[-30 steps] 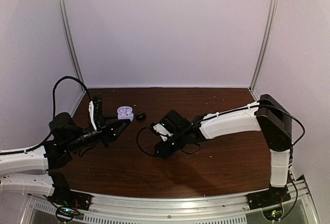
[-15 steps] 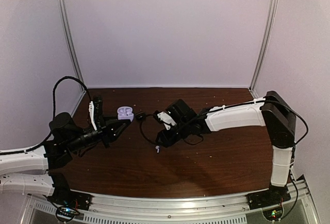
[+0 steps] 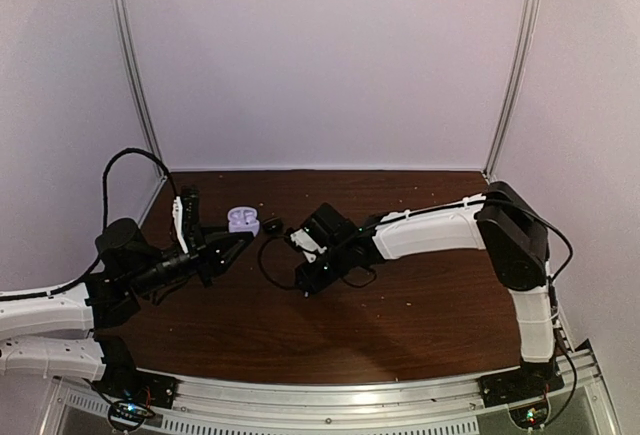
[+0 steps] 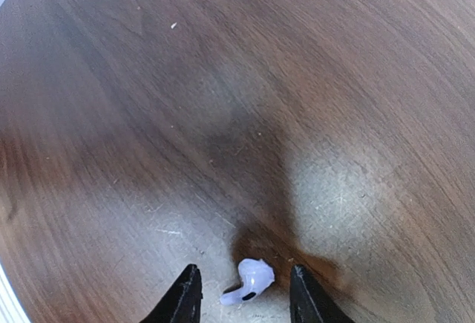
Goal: Insert the wireless bluetooth earbuds into the charging case
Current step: Move the left earbud to the center of the board.
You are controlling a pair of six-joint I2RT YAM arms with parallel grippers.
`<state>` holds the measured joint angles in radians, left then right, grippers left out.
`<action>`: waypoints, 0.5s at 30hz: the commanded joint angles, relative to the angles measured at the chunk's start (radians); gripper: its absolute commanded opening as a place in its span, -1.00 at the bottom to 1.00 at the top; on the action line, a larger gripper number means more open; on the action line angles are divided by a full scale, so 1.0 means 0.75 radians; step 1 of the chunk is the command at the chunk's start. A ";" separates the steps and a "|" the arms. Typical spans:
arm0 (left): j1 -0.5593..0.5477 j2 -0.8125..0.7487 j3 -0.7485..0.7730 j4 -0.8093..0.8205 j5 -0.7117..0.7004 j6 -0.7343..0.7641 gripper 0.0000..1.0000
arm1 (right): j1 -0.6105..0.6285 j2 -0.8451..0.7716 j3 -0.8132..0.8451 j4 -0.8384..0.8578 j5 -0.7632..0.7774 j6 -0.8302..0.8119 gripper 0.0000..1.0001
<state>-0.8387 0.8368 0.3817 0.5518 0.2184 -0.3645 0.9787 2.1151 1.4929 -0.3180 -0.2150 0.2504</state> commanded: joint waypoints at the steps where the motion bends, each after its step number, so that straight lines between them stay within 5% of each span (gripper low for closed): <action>1: 0.005 -0.010 0.005 0.046 -0.013 0.024 -1.00 | 0.022 0.056 0.073 -0.074 0.075 -0.031 -0.21; 15: 0.006 -0.014 0.012 0.040 -0.009 0.020 -1.00 | 0.063 0.039 0.017 -0.136 0.131 -0.103 -0.67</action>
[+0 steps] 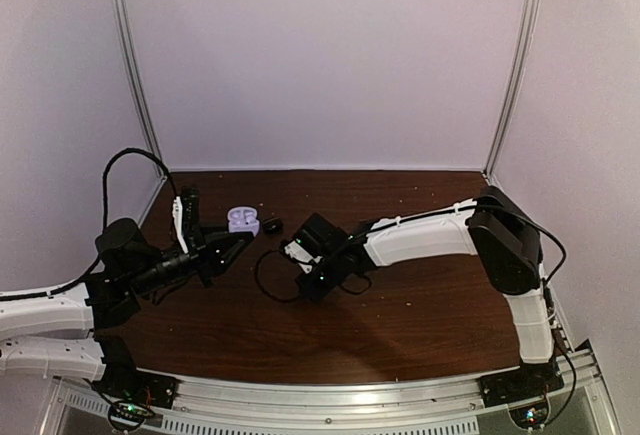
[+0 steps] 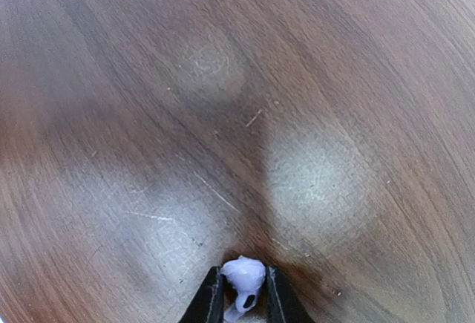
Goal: Insert the wireless bluetooth earbuds into the charging case
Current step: Move the left earbud to the center of the board.
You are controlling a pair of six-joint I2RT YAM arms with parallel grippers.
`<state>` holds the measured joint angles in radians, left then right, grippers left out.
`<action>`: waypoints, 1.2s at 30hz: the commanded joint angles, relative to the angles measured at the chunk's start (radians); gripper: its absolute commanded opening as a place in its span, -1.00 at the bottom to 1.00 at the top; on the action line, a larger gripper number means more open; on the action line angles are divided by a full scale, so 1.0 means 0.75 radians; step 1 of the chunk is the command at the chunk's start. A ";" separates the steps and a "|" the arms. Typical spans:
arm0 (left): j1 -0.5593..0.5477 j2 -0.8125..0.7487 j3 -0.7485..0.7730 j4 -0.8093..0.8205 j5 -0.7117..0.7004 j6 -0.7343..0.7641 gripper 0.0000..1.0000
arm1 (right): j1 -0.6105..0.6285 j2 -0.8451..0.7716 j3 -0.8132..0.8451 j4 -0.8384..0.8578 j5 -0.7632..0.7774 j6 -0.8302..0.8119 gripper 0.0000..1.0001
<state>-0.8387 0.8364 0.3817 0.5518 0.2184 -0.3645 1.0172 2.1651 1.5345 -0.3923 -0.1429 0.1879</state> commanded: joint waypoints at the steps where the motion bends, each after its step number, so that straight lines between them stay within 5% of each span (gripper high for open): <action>1: 0.006 -0.013 0.013 0.039 -0.009 0.020 -1.00 | 0.012 -0.040 -0.056 -0.034 0.038 -0.023 -0.71; 19: 0.005 -0.033 0.027 0.008 0.006 0.025 -1.00 | 0.040 -0.489 -0.608 -0.126 -0.046 0.005 -0.82; 22: 0.006 -0.024 0.033 0.012 0.012 0.029 -1.00 | 0.045 -0.547 -0.681 -0.156 -0.055 0.015 -0.71; 26: 0.006 -0.012 0.043 0.013 0.017 0.038 -1.00 | 0.046 -0.589 -0.698 -0.207 -0.054 0.025 -0.24; 36: 0.005 -0.025 0.050 -0.007 0.014 0.043 -1.00 | 0.062 -0.538 -0.432 -0.408 -0.031 -0.016 -0.17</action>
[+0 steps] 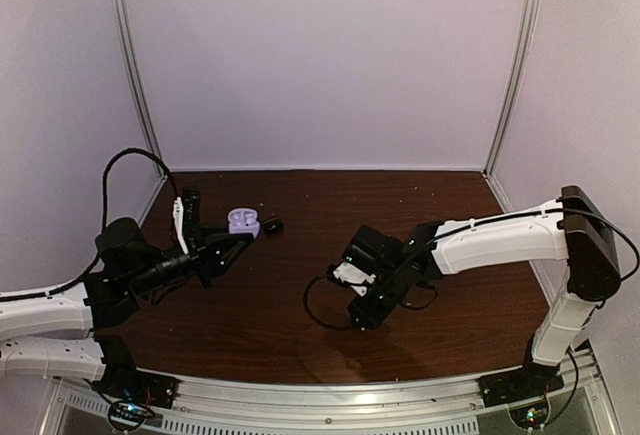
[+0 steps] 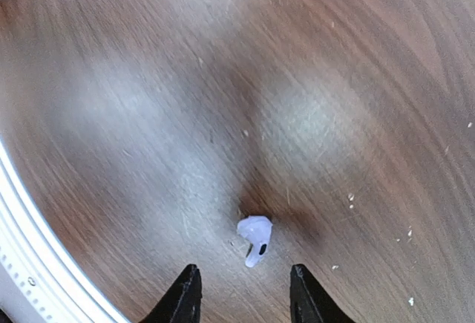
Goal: Insert the wireless bluetooth earbuds into the charging case
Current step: Move the left earbud to the center of the board.
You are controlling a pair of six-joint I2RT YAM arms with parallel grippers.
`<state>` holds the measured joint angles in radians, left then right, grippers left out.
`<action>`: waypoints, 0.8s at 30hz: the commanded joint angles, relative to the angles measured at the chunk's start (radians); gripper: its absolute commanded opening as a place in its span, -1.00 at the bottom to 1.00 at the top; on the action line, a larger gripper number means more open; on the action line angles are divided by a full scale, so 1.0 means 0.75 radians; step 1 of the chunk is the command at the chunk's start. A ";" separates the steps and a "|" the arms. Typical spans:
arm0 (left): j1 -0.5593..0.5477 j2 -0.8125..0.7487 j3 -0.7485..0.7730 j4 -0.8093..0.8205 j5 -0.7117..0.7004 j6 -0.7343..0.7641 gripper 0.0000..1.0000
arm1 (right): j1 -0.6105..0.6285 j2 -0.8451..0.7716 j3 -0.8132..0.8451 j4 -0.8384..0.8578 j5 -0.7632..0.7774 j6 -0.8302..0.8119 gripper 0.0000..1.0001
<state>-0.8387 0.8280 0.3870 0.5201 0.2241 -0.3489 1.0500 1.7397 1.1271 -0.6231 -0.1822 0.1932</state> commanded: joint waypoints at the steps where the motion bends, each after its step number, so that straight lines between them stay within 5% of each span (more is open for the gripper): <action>1: 0.006 -0.015 0.043 0.035 0.006 0.023 -1.00 | 0.020 0.051 0.135 -0.120 0.023 -0.031 -0.17; 24: 0.006 -0.066 0.004 0.026 -0.013 0.032 -1.00 | 0.052 0.308 0.344 -0.268 0.151 -0.096 -0.26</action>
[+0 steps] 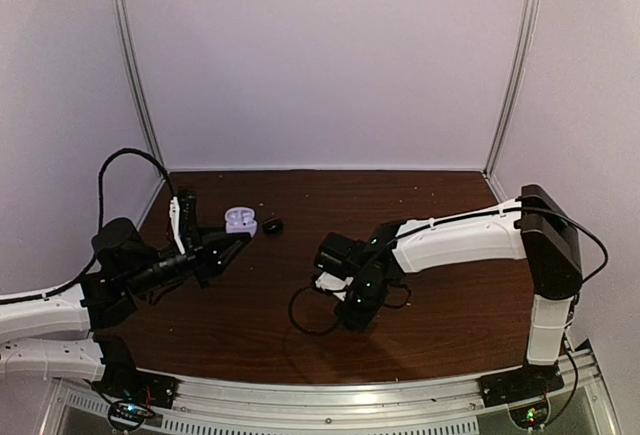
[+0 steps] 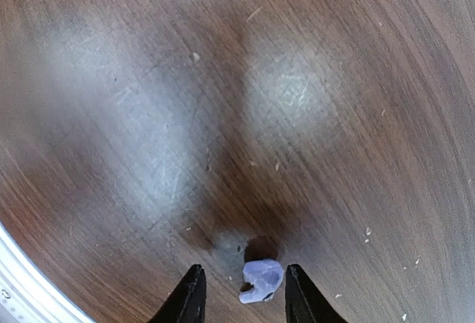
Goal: Insert the wireless bluetooth earbuds into the charging case
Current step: Move the left earbud to the center of the board.
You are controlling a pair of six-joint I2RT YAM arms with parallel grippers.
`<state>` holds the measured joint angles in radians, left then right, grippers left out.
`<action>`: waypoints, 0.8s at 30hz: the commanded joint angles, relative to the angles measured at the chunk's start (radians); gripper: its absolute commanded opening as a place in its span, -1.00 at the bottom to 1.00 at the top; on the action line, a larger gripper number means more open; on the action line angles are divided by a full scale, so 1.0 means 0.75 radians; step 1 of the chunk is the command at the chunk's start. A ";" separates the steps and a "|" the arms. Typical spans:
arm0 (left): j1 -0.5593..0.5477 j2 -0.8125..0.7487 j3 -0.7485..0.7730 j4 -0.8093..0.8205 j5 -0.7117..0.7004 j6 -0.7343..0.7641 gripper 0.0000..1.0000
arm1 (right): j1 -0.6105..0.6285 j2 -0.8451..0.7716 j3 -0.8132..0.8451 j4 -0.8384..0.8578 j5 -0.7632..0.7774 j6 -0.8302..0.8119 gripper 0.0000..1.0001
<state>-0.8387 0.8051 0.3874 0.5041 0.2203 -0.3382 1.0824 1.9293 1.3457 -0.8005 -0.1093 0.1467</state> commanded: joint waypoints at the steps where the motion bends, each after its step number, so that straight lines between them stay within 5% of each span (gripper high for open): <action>1: 0.006 -0.042 0.002 0.043 -0.011 0.017 -1.00 | 0.009 0.065 0.061 -0.034 0.054 -0.040 -0.29; 11: 0.006 -0.081 -0.005 0.013 -0.026 0.028 -1.00 | 0.014 0.048 0.010 -0.057 0.026 -0.049 -0.60; 20: 0.006 -0.056 -0.002 0.029 -0.016 0.030 -1.00 | 0.090 -0.067 -0.156 -0.070 -0.037 -0.058 -0.61; 24: 0.006 -0.041 0.006 0.035 -0.007 0.029 -1.00 | 0.102 -0.073 -0.141 -0.106 -0.031 -0.063 -0.35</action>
<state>-0.8387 0.7654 0.3870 0.4957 0.2131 -0.3305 1.1481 1.8969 1.2469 -0.8337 -0.1207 0.1017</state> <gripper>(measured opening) 0.189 0.259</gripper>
